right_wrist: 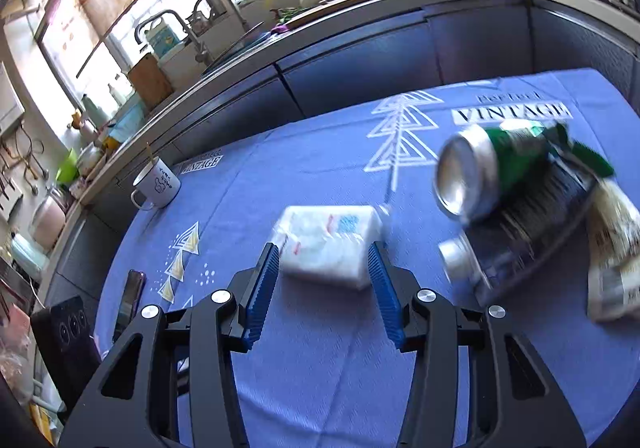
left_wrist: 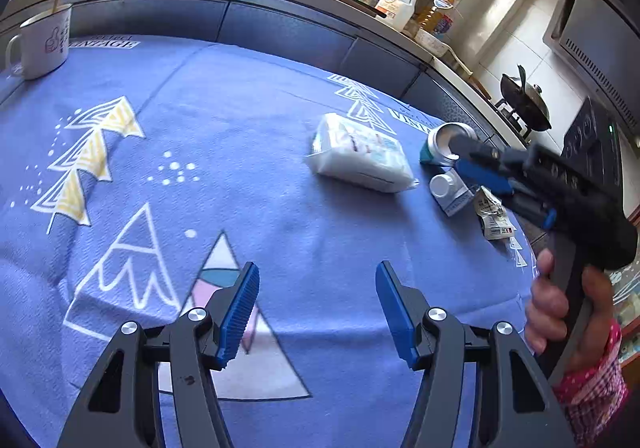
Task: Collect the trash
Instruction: 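Return to the table and grasp the white tissue pack with right tool, then lift the tissue pack with right tool and set it back on the cloth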
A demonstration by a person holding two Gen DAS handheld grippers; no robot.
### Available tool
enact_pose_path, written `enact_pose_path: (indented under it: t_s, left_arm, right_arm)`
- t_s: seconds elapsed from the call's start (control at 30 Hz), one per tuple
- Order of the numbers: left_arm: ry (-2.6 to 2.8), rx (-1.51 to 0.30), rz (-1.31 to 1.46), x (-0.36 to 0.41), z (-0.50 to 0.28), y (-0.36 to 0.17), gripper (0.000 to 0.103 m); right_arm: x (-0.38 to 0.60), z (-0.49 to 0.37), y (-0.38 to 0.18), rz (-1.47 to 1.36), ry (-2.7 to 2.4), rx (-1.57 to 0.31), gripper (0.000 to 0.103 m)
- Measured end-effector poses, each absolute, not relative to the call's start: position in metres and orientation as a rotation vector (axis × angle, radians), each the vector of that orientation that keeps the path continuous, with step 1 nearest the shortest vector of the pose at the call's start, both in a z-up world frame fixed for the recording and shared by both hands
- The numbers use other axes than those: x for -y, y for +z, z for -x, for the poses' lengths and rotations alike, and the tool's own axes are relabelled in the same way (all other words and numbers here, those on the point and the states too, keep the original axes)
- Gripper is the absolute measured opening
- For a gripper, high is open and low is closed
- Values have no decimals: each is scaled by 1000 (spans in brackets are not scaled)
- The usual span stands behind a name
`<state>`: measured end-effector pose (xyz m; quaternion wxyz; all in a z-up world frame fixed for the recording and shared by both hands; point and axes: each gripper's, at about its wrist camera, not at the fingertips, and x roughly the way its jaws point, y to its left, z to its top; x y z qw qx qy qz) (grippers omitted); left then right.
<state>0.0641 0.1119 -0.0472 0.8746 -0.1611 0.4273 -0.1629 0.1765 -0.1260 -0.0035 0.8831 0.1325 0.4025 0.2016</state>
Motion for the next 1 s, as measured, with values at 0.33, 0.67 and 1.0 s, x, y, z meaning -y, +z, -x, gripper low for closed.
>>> enact_pose_path:
  t_s: [0.33,0.67,1.0]
  left_arm:
    - [-341,-904,386,-127,-70,-58,60]
    - [-372,-901,411,-131,-75,-62,60]
    - [-381,-897,424,-133,-75,-62,60]
  right_arm:
    - [89,-225,-6,-181,431,-882,48]
    - [69,-250,-36,-71,409,-968,48]
    - [65,-248,-28,-63,432,-963,48]
